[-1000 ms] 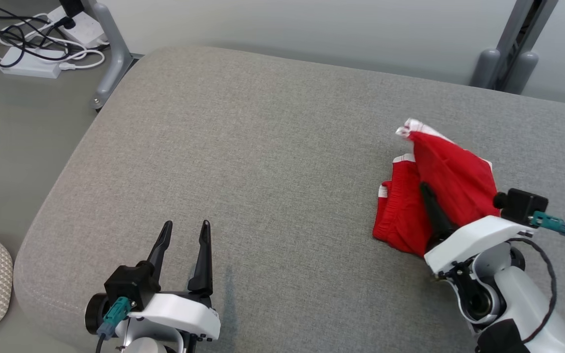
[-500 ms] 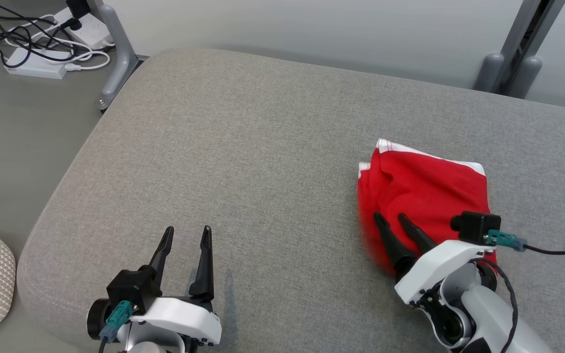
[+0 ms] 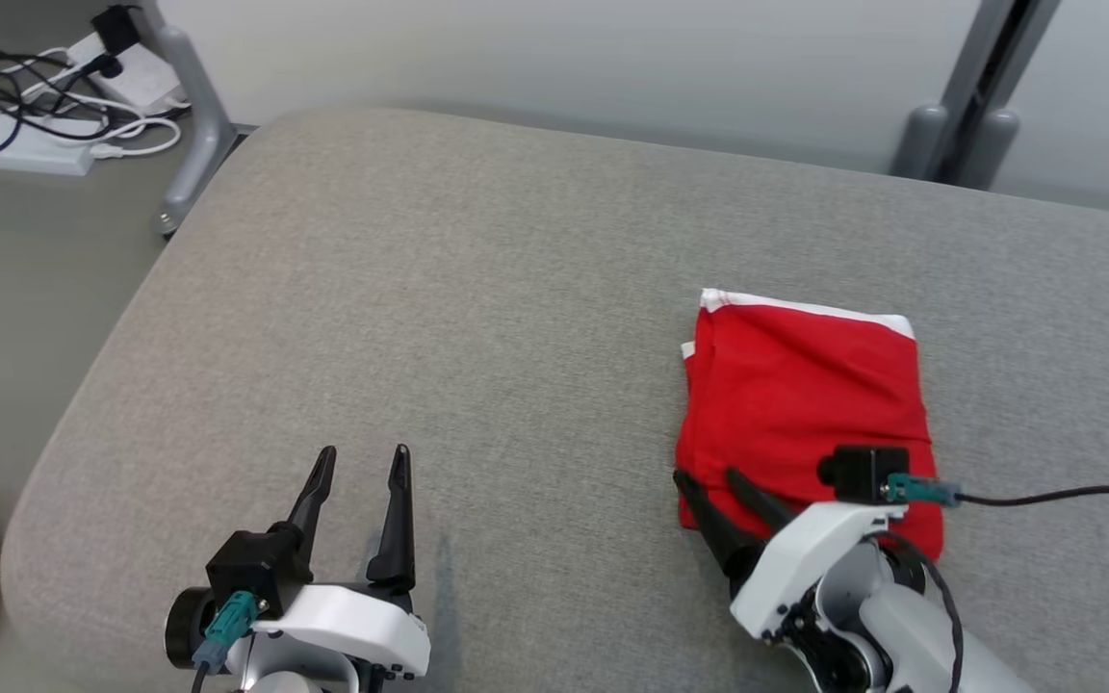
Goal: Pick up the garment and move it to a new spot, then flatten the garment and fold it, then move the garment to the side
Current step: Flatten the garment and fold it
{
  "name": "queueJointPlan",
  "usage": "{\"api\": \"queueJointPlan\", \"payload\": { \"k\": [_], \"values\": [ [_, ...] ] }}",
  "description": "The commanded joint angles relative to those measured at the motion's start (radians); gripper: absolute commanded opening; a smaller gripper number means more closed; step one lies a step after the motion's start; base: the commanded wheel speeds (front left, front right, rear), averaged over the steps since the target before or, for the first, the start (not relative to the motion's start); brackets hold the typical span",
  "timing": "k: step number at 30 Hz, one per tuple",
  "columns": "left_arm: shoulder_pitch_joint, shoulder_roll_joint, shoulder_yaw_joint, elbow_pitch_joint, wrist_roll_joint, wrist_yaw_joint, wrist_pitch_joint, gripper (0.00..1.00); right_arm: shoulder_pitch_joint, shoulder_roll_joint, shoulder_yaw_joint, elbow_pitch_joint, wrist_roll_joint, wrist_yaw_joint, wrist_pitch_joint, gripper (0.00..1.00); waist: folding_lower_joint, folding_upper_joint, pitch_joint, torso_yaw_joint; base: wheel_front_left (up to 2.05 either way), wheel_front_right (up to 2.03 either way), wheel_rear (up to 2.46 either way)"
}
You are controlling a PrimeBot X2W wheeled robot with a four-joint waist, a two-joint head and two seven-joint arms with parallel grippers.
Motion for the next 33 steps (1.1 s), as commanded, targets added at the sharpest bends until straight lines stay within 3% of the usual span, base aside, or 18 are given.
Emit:
{"api": "queueJointPlan", "payload": {
  "k": [1,6,10,13,17,25,33],
  "values": [
    [0.004,0.004,0.008,-0.004,0.009,-0.004,-0.005,1.00,-0.020,-0.011,0.000,-0.020,0.010,0.000,-0.018,1.00,0.0000,-0.0001,-0.007,-0.023,0.00,0.00,0.00],
    [-0.007,0.004,0.027,-0.030,0.019,-0.008,-0.005,1.00,-0.047,-0.072,-0.022,-0.101,0.006,0.000,-0.075,1.00,0.0000,-0.0001,-0.013,-0.079,0.00,0.00,0.00],
    [-0.017,0.004,0.046,-0.062,0.024,-0.008,-0.005,1.00,-0.054,-0.159,-0.067,-0.158,-0.088,0.000,-0.143,1.00,0.0000,-0.0001,-0.014,-0.133,0.00,0.00,0.00],
    [-0.018,0.004,0.057,-0.086,0.026,-0.008,-0.005,1.00,-0.036,-0.214,-0.147,-0.195,-0.182,0.000,-0.178,1.00,0.0000,-0.0001,-0.015,-0.174,0.00,0.00,0.00],
    [-0.019,0.004,0.071,-0.108,0.031,-0.007,-0.005,1.00,0.012,-0.238,-0.281,-0.265,-0.305,0.000,-0.200,1.00,0.0000,-0.0001,-0.014,-0.222,0.00,0.00,0.00],
    [-0.011,0.004,0.106,-0.139,0.039,-0.001,-0.005,1.00,0.158,-0.168,-0.529,-0.443,-0.547,0.000,-0.208,1.00,0.0000,-0.0001,-0.015,-0.280,0.00,0.00,0.00],
    [0.015,0.004,0.115,-0.137,0.040,-0.009,-0.005,1.00,0.240,-0.085,-0.604,-0.520,-0.640,0.000,-0.207,1.00,0.0000,-0.0001,-0.011,-0.293,0.00,0.00,0.00]
  ]
}}
